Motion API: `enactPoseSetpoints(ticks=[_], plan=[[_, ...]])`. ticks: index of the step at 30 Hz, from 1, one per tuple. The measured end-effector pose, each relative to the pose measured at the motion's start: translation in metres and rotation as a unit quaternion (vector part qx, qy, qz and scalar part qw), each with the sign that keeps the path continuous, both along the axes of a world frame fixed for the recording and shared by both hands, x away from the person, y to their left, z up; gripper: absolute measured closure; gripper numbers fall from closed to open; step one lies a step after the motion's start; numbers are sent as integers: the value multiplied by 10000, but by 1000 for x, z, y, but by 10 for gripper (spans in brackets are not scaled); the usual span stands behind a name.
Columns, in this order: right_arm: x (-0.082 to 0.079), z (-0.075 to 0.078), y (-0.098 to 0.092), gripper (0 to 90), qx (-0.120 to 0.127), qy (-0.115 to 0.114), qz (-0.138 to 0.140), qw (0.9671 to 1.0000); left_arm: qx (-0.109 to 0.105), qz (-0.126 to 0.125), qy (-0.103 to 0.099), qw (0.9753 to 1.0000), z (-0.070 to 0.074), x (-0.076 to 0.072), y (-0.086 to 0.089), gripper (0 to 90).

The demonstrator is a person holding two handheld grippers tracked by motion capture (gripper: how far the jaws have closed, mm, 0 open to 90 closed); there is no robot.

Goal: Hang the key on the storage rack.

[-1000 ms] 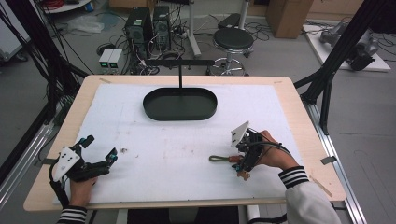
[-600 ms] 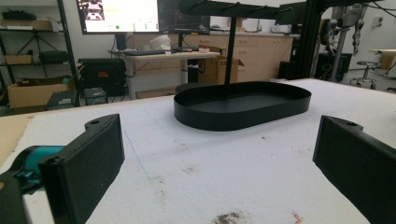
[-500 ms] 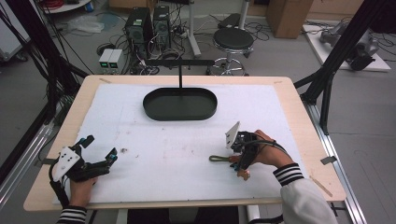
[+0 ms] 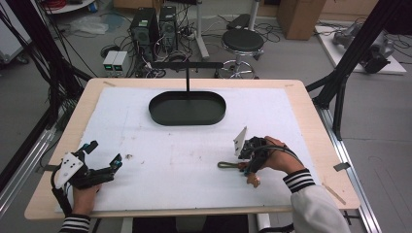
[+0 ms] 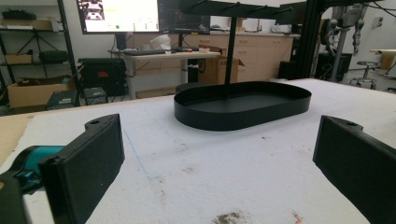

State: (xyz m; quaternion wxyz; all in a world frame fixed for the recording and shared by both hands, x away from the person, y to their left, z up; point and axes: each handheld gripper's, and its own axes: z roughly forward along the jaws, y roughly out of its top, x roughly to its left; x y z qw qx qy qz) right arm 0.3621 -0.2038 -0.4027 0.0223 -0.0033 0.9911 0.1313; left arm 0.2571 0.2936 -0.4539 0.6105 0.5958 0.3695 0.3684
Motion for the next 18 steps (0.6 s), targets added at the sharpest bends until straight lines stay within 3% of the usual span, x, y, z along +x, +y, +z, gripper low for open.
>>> enactPoseSetpoints(ticks=[8,13,18], plan=[[1,-2,3,556,-148,20,30,9999,2,3,3,10000,0,0,0,24],[1,-3,6,700,-269,103,218,9993,2,4,5,10000,0,0,0,24],[1,-2,6,724,-251,47,265,9993,2,4,6,10000,0,0,0,24]])
